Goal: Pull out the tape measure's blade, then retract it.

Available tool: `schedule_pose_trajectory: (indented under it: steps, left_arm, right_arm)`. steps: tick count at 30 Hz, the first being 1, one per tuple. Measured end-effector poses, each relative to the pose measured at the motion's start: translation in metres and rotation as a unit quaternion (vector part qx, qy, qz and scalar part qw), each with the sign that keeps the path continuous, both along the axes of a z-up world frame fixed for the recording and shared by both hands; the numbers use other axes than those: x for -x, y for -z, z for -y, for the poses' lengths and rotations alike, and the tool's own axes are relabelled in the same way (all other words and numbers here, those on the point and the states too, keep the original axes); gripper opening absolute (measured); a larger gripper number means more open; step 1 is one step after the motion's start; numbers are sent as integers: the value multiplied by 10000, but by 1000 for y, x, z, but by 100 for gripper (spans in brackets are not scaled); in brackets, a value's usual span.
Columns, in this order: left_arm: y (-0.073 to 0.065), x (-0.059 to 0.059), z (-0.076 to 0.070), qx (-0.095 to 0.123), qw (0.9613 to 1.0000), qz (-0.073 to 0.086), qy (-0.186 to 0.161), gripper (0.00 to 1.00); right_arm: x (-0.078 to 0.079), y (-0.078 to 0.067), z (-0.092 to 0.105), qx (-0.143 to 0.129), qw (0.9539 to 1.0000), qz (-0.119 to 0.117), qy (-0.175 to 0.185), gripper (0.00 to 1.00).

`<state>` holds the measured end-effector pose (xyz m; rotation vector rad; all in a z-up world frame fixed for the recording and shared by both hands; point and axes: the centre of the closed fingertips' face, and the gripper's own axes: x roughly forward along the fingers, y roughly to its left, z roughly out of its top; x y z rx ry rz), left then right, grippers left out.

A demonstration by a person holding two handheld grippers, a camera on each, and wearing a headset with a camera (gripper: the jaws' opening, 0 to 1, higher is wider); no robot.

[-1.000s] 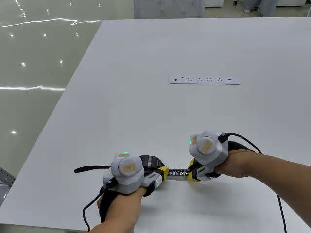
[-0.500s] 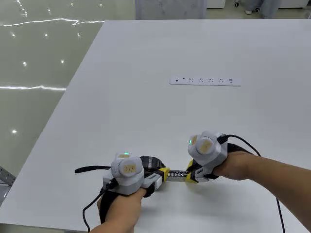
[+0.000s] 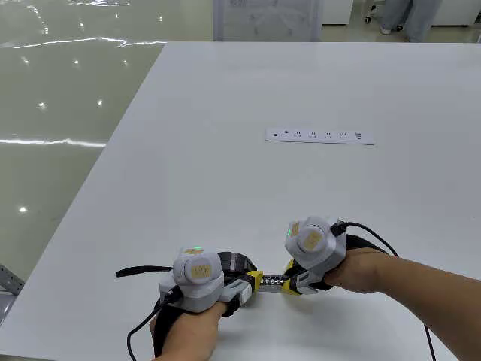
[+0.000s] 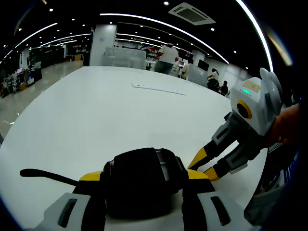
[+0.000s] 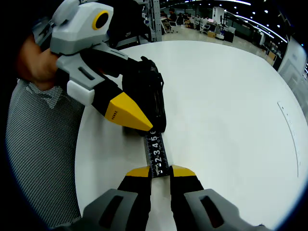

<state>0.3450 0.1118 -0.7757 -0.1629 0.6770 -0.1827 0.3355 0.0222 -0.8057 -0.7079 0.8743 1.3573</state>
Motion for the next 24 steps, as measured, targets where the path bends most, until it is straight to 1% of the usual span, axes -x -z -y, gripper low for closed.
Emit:
schedule_pose_trajectory:
  steps: [2, 11, 24]
  left_arm:
    - [0, 0, 0, 19, 10000, 6, -12, 60]
    - [-1, 0, 0, 28, 10000, 8, -23, 60]
    - [-1, 0, 0, 47, 10000, 18, -32, 60]
  right_arm:
    - [0, 0, -1, -11, 10000, -25, 15, 10]
    - [1, 0, -7, -31, 10000, 0, -20, 10]
    - [2, -1, -19, -204, 9998, 12, 19, 9]
